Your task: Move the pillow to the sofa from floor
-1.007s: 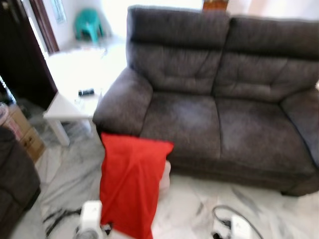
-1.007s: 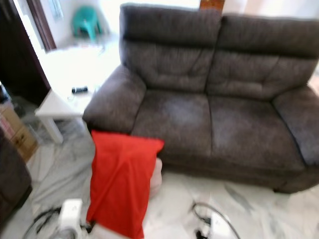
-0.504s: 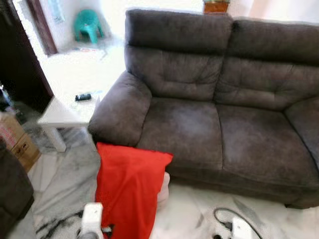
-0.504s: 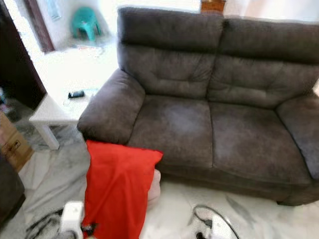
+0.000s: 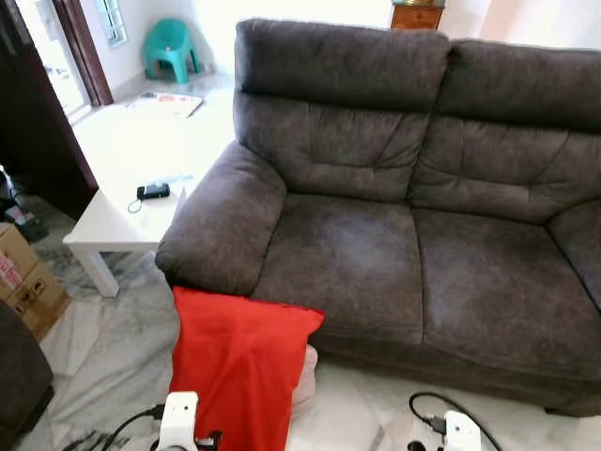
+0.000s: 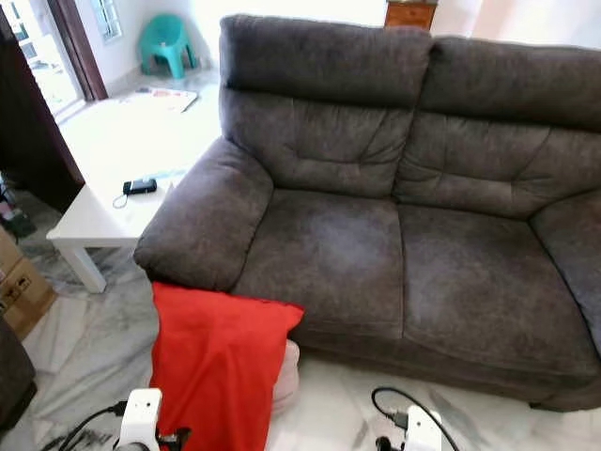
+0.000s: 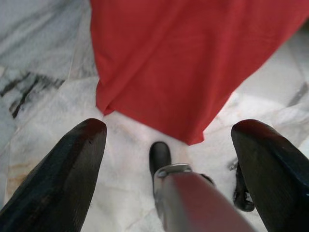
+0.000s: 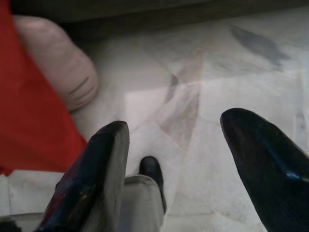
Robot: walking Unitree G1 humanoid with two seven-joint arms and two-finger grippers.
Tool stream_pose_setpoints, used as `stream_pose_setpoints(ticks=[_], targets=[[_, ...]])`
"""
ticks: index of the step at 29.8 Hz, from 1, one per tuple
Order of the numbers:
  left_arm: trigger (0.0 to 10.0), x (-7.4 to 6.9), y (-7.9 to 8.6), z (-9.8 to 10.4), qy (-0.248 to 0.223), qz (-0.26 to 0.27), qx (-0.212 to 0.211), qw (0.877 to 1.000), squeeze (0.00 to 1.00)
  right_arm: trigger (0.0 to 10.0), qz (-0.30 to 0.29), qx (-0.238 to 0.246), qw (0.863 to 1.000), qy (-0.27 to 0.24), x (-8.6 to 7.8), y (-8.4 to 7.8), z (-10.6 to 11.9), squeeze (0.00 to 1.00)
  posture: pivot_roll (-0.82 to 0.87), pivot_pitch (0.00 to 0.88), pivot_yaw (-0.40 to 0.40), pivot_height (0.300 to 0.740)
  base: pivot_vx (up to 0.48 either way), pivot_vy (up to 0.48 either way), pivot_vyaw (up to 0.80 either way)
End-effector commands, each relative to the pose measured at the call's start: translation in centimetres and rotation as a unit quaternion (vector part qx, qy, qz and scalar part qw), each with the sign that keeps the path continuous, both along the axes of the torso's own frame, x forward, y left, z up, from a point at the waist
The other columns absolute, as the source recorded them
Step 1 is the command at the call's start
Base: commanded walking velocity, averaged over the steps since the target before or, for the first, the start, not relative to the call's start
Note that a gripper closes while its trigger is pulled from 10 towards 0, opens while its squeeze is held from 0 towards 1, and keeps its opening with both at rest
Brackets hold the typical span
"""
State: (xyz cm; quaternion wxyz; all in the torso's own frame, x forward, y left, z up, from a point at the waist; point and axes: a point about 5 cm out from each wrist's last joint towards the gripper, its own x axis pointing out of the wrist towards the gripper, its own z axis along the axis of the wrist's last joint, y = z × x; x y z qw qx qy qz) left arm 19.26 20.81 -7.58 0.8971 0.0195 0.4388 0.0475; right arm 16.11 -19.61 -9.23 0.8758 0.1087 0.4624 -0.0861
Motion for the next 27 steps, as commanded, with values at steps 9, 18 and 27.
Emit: stream_pose_setpoints(ticks=[9, 18, 27], targets=[[10.0, -0.87, 0.02, -0.46, 0.014, 0.009, -0.004, 1.0, 0.0, 10.0, 0.007, -0.004, 1.0, -0.003, -0.06, -0.13, 0.02, 0.0, -0.04, 0.0, -0.076, 0.74, 0.0, 0.0, 0.45], [10.0, -0.99, -0.03, -0.53, 0.016, 0.01, -0.005, 1.0, 0.0, 10.0, 0.006, -0.002, 1.0, -0.004, -0.06, -0.12, 0.02, 0.0, -0.04, 0.0, -0.076, 0.74, 0.0, 0.0, 0.8], [10.0, -1.06, 0.09, -0.54, 0.017, 0.01, -0.003, 1.0, 0.0, 10.0, 0.006, -0.002, 1.0, -0.004, -0.05, -0.09, 0.02, 0.0, -0.04, 0.0, -0.075, 0.74, 0.0, 0.0, 0.8]])
